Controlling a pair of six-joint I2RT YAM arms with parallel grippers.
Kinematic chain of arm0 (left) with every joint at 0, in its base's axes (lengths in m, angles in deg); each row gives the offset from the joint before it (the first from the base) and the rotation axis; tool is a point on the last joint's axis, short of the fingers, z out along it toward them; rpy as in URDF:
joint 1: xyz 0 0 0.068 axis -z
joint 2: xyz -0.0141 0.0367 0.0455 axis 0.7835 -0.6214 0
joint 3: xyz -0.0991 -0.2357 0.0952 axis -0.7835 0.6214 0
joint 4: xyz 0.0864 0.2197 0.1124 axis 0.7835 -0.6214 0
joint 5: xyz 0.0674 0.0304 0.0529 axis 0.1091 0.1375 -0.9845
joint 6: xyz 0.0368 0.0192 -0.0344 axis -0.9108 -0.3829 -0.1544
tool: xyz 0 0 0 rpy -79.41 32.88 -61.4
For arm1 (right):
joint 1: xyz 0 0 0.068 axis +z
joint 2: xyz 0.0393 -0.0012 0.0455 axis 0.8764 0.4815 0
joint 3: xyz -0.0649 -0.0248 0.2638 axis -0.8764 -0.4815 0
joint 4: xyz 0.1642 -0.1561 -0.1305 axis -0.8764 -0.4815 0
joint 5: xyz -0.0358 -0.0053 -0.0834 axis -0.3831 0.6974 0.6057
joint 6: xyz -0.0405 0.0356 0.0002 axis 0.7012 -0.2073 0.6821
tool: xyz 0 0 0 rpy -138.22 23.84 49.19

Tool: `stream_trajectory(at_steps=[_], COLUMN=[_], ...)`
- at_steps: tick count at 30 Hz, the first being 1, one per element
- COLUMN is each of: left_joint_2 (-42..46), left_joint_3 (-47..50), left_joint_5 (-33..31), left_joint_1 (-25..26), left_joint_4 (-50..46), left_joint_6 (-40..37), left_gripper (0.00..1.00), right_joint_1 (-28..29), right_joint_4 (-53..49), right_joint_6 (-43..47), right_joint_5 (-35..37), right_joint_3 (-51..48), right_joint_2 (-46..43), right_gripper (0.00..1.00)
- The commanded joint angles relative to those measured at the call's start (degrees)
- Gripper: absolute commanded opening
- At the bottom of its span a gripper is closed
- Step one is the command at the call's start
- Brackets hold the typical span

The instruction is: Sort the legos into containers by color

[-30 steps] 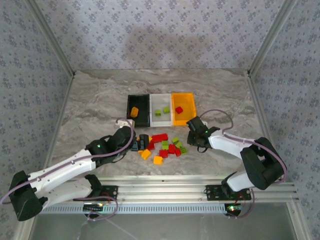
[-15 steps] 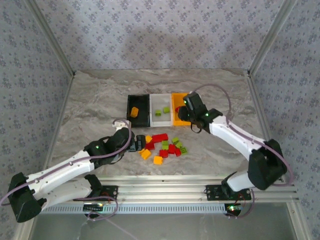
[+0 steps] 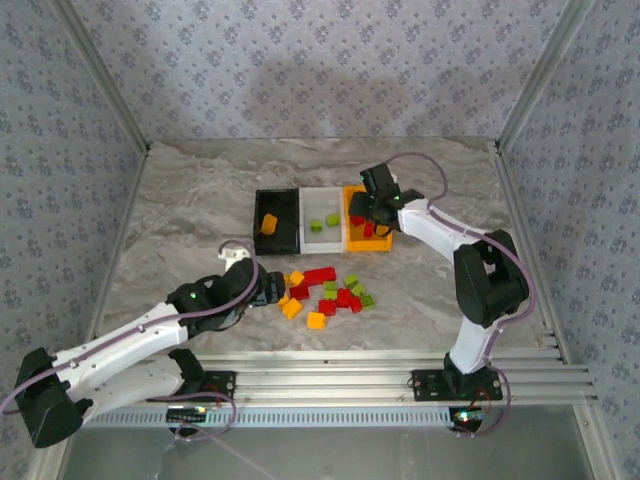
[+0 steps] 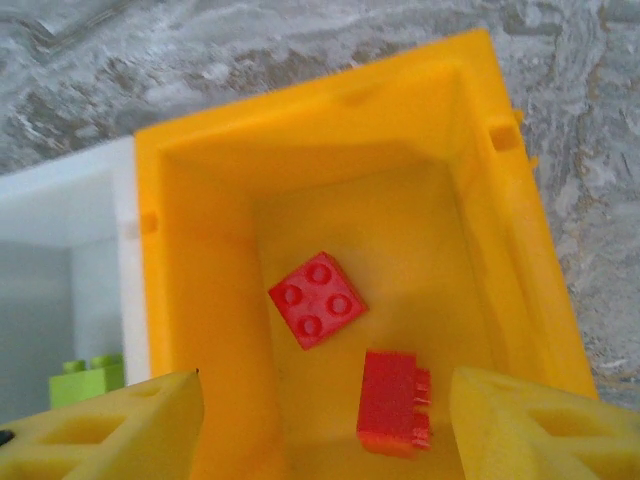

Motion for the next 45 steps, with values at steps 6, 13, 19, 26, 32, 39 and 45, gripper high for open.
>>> stream_trajectory(at_steps=[6,13,19,26,32,39,45], left_joint_2=[-0.12,-7.67,-14.03,-23.16,-28.88,-32.14,-30.53], left_joint_3=[2.04,2.06,3.76,4.11,2.72,2.93,4.55], left_joint_5=[3.49,-0.48,-3.43,-1.36,-1.89,1.49,2.69], left_joint_1=[-0.79,-2.14,-7.87,-12.03,-12.39,-12.41,-12.22], left_joint_4=[0.95,0.15,4.89,13.32,14.28,16.19,15.40], left_joint_6=[-0.21,1.53,0.13,-2.84,-3.65,-3.74,-3.68], left_gripper=[0.98,0.88,0.86,0.86,0.84,0.60,0.44], right_joint_1=[4.89,8.70,8.93,8.63,8.20,7.88,7.78], right_joint_4=[6.12,8.06,8.77,7.58,7.29,6.83,6.38], right_joint_6=[-0.55,-2.47,-3.58,-3.40,-3.67,-3.82,-4.32], right_joint_5=[-0.32,0.29,0.66,2.09,2.11,2.49,2.93], right_joint_3=[-11.75,-21.20,-24.62,-25.36,-25.77,-25.76,-26.42], right_joint_2=[-13.63,-20.06,-23.67,-26.06,-27.57,-28.76,-30.53], right_gripper=[0.70,0.70,0.70,0.70,0.70,0.70,0.70])
